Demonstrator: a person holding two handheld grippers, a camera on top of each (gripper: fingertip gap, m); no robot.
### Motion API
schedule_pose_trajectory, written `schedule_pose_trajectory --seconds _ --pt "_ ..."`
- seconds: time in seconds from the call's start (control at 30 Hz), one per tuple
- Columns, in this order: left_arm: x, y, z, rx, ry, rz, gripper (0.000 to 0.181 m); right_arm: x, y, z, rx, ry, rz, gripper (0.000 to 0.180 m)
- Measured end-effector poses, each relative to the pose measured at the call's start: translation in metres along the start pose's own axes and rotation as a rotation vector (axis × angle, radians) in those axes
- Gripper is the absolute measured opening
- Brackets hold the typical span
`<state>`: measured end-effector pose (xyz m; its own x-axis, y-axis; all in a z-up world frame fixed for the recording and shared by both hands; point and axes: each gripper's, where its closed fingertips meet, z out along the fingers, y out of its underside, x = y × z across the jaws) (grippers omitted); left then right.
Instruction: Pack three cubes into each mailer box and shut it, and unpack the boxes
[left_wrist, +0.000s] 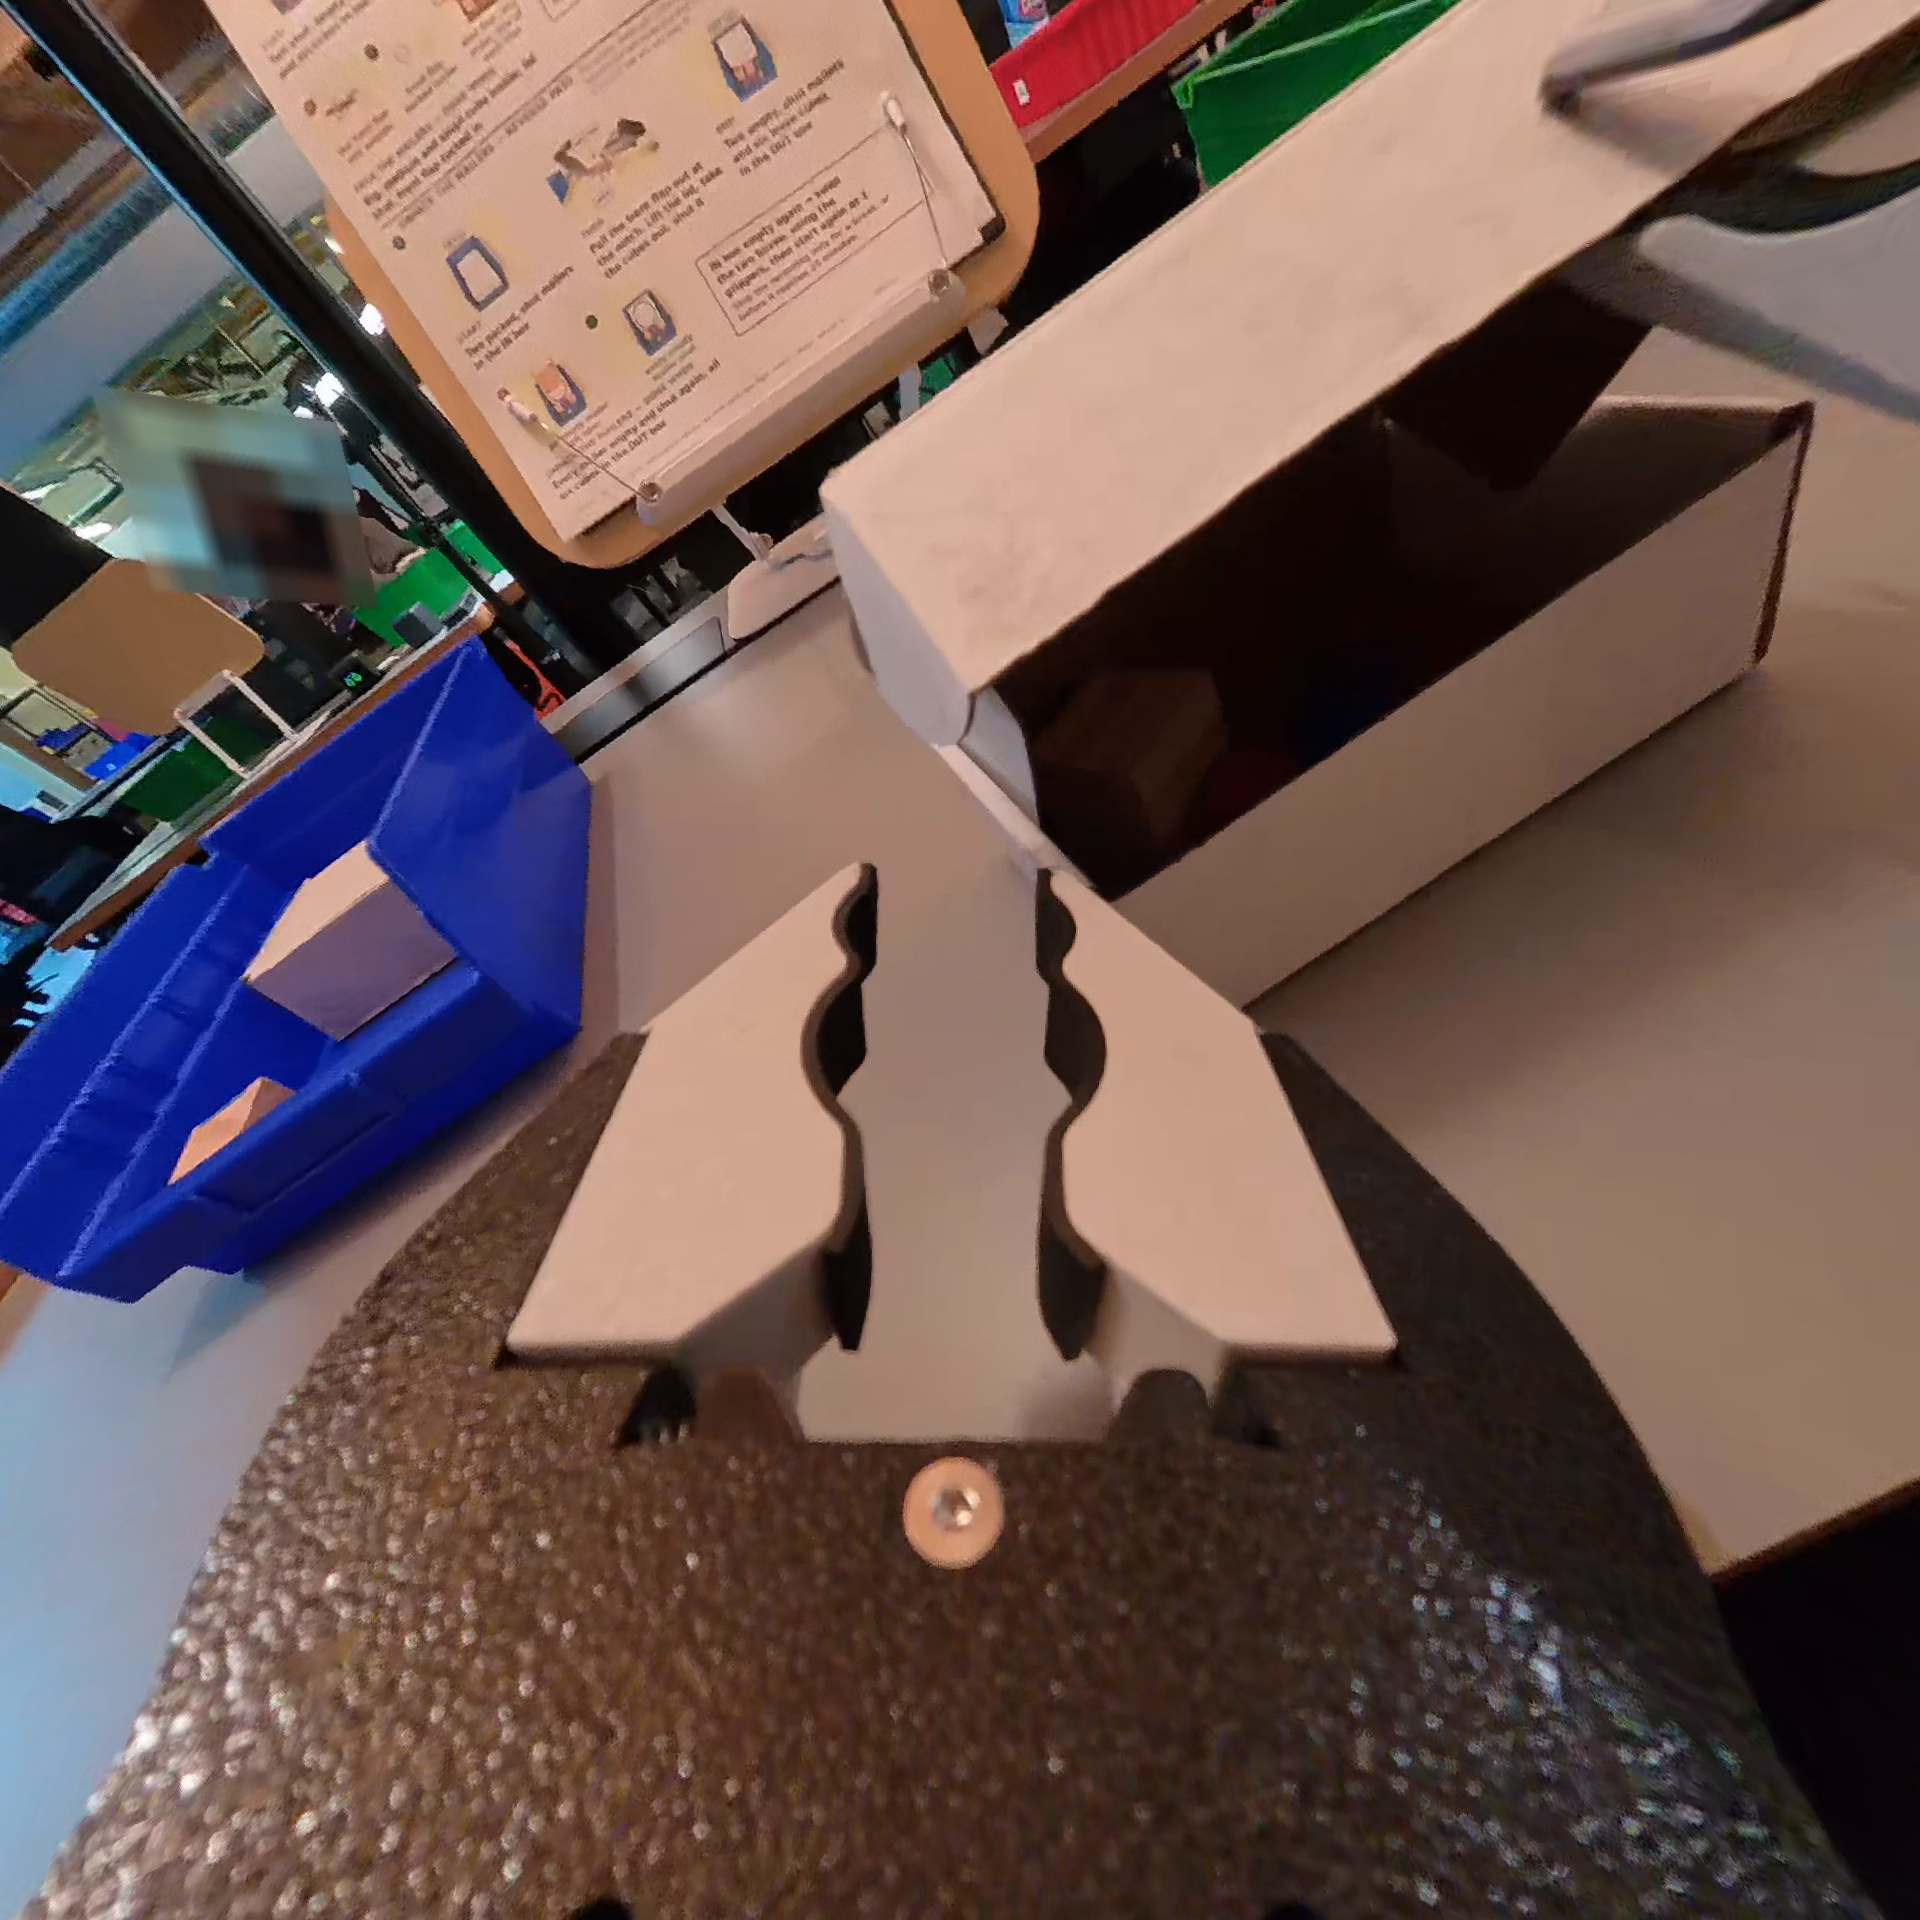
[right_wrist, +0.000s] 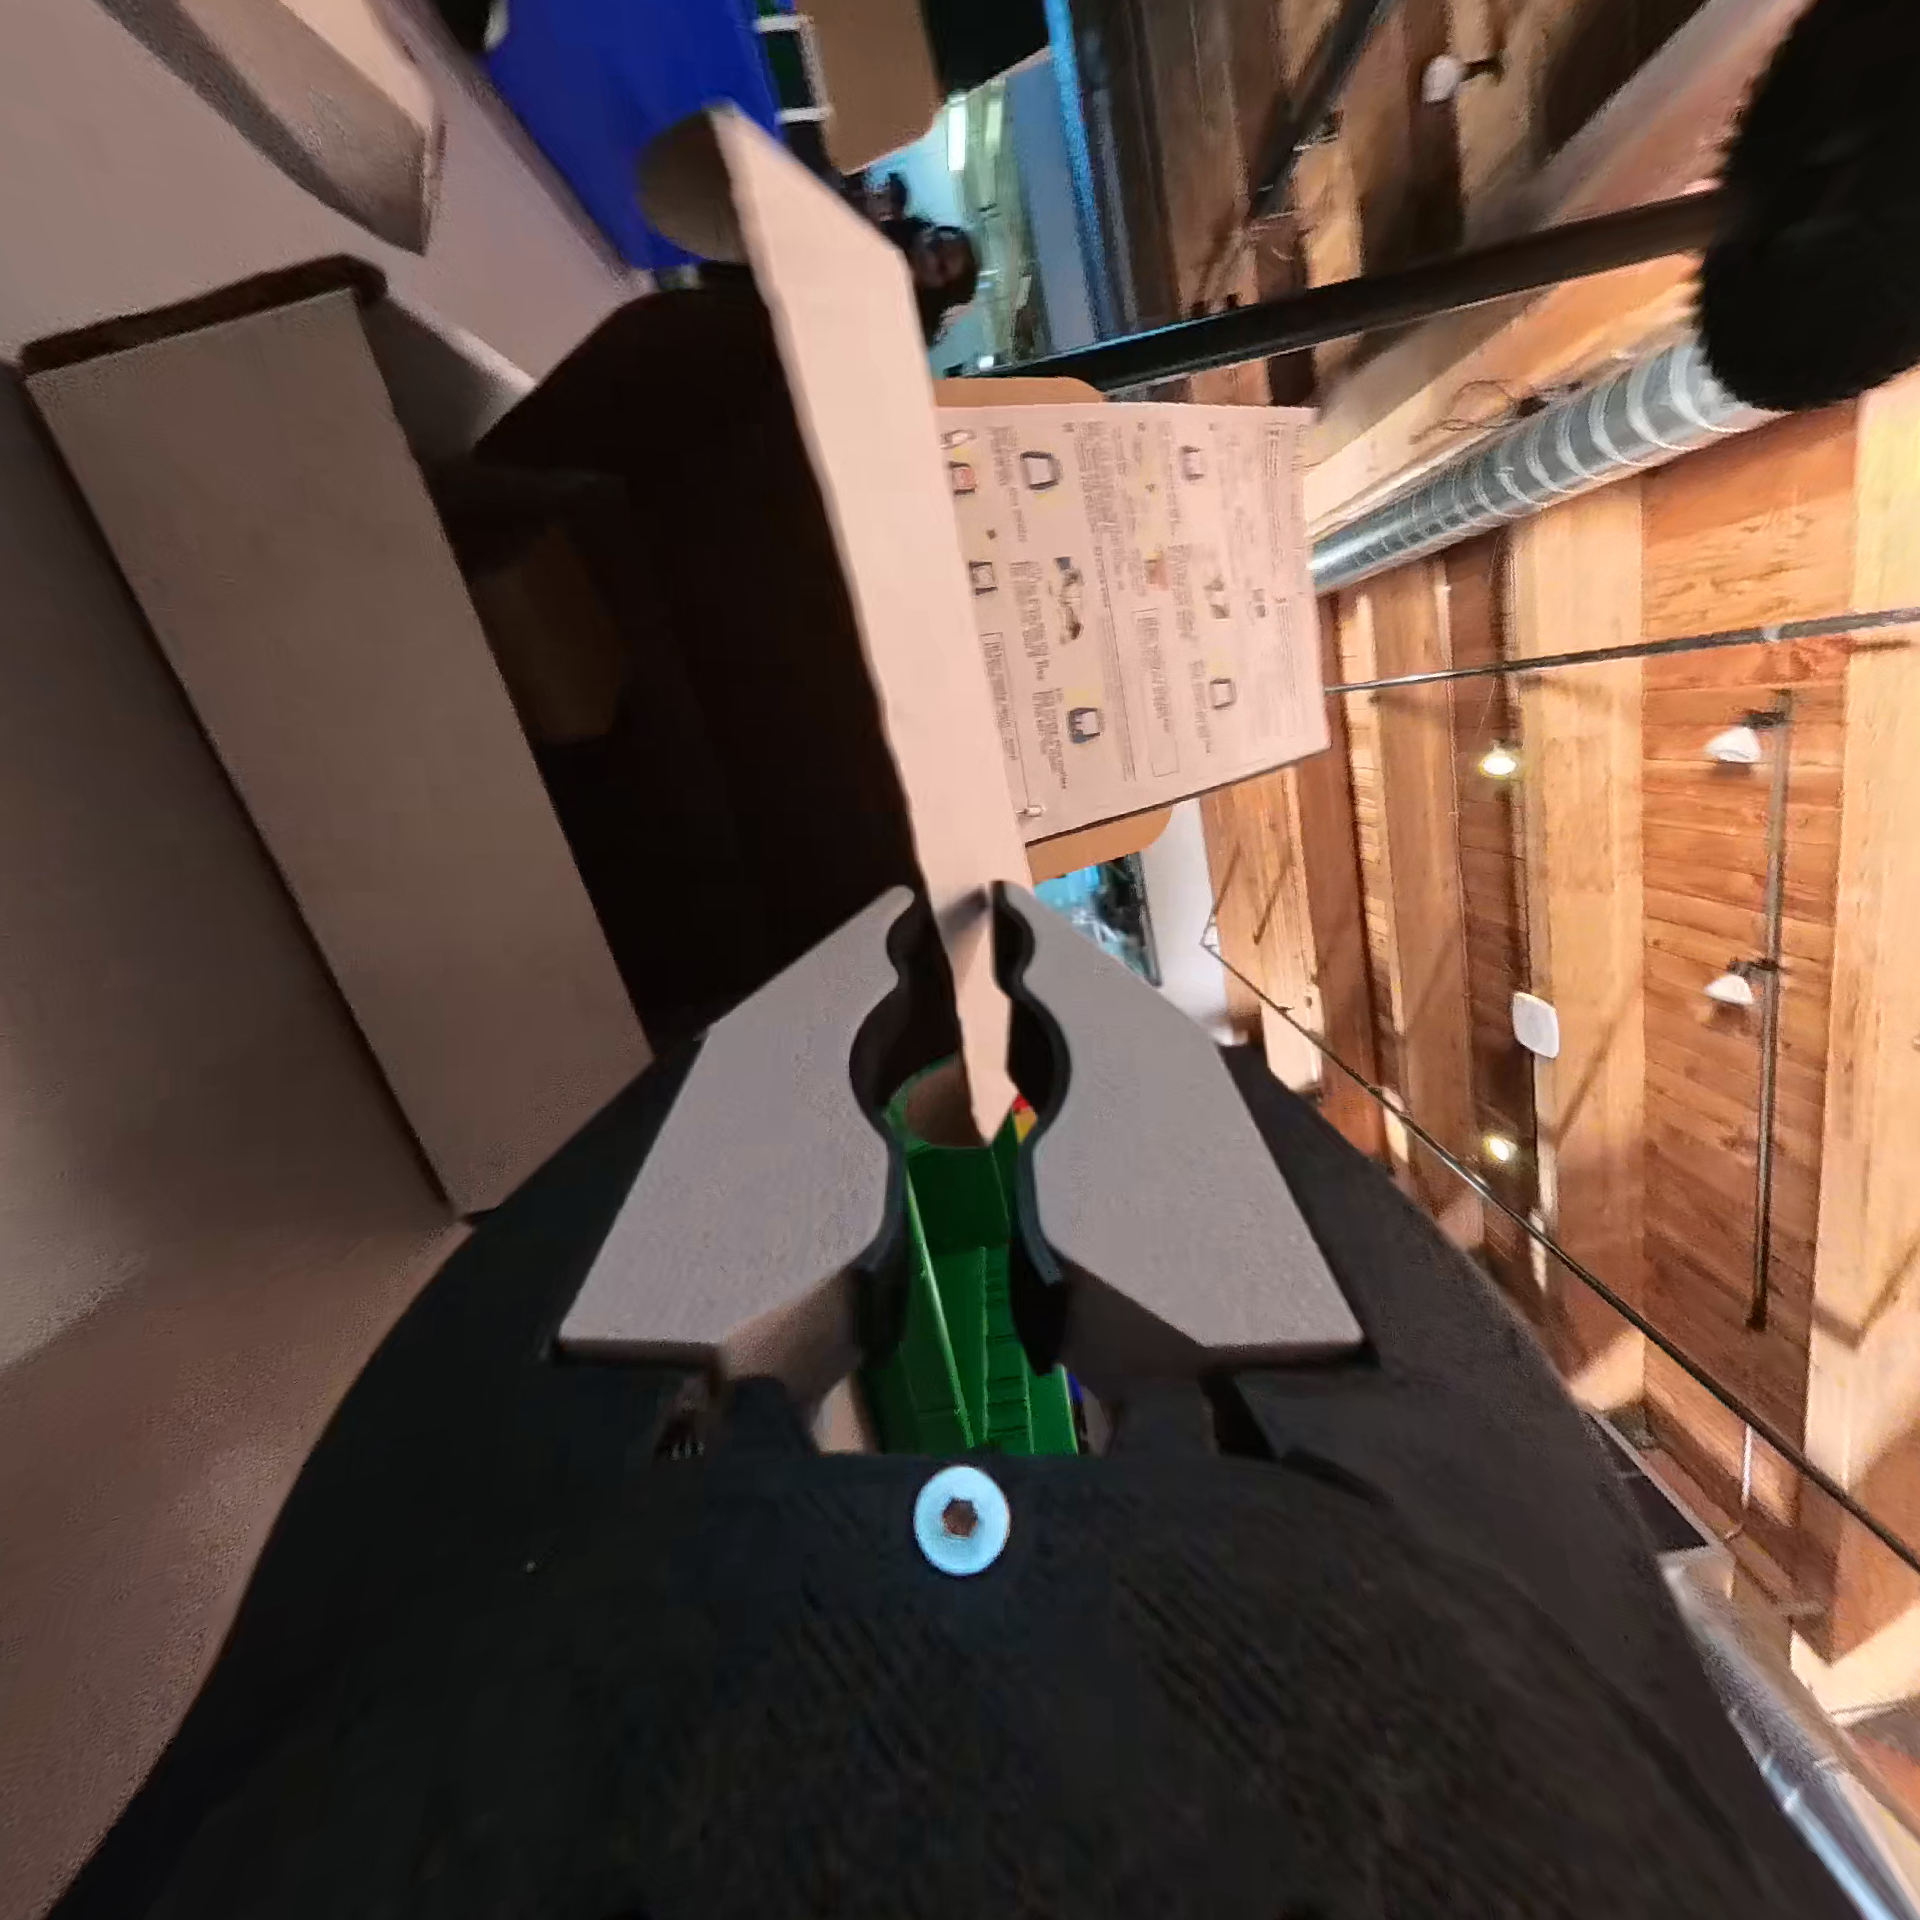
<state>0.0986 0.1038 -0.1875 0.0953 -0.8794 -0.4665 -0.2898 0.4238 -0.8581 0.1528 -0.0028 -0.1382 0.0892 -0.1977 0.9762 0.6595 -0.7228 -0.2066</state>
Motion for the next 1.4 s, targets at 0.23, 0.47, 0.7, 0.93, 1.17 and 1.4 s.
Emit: schedule_pose_trajectory --seconds 0.23,0.47,0.7,0.93,1.17,1.4 --pt "0.004 0.006 -0.001 -0.024 0.022 0.075 0.034 -0.023 -0.007 -0.011 -0.007 -0.331 0.147 0.002" --pt "0.017 0.02 -0.007 -0.078 0.1 0.154 0.011 -0.053 -0.002 -0.014 -0.029 -0.464 0.17 0.003" --pt "0.021 0.033 0.007 -0.171 0.117 0.202 0.007 -0.066 0.0 -0.007 -0.005 -0.459 0.25 0.008" --pt "0.018 0.039 0.016 -0.262 0.184 0.093 0.005 -0.061 0.015 -0.003 -0.066 -0.414 0.401 0.031" --pt "0.019 0.04 0.02 -0.304 0.254 0.038 0.004 -0.068 0.038 -0.018 -0.23 -0.431 0.721 0.011" --pt "0.021 0.041 0.029 -0.314 0.288 0.047 0.005 -0.072 0.045 -0.006 -0.297 -0.432 0.794 0.008"
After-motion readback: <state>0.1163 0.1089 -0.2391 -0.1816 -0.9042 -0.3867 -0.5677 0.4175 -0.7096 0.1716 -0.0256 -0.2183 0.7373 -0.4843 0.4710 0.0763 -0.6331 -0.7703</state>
